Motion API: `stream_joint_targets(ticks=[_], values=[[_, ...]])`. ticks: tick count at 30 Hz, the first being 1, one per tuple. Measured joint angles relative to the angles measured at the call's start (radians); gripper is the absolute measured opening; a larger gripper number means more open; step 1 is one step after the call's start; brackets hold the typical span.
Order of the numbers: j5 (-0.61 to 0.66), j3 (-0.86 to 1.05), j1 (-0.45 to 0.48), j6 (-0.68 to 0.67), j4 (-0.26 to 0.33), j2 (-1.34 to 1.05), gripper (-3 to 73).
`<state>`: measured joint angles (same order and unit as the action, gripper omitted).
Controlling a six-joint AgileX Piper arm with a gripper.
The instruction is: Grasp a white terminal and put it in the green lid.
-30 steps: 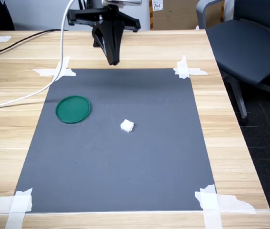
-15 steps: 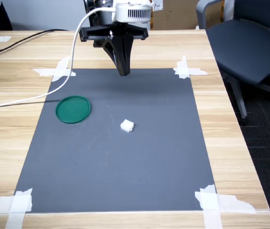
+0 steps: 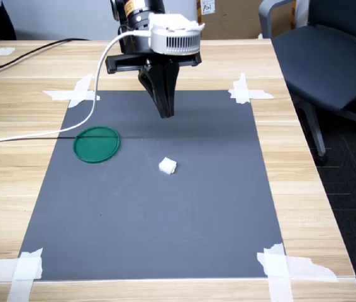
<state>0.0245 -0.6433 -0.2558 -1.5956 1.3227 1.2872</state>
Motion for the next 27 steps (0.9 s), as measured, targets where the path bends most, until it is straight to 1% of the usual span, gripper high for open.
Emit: stream_joint_targets(ticks=[7, 17, 19, 21, 22, 23, 26, 27], values=[[0.059, -0.006, 0.0, 0.005, -0.009, 0.065, -2.9], [0.072, -0.008, 0.0, 0.005, -0.011, 0.092, -2.9], [0.075, -0.008, 0.0, 0.008, -0.029, 0.105, -2.9], [0.077, -0.008, 0.0, 0.031, -0.083, 0.124, -2.9], [0.077, -0.009, 0.0, 0.064, -0.128, 0.135, -2.9], [0.08, -0.012, 0.0, 0.113, -0.186, 0.145, -2.9], [0.096, -0.037, 0.0, 0.328, -0.406, 0.172, -2.9], [0.111, -0.051, 0.0, 0.422, -0.498, 0.18, -2.9]])
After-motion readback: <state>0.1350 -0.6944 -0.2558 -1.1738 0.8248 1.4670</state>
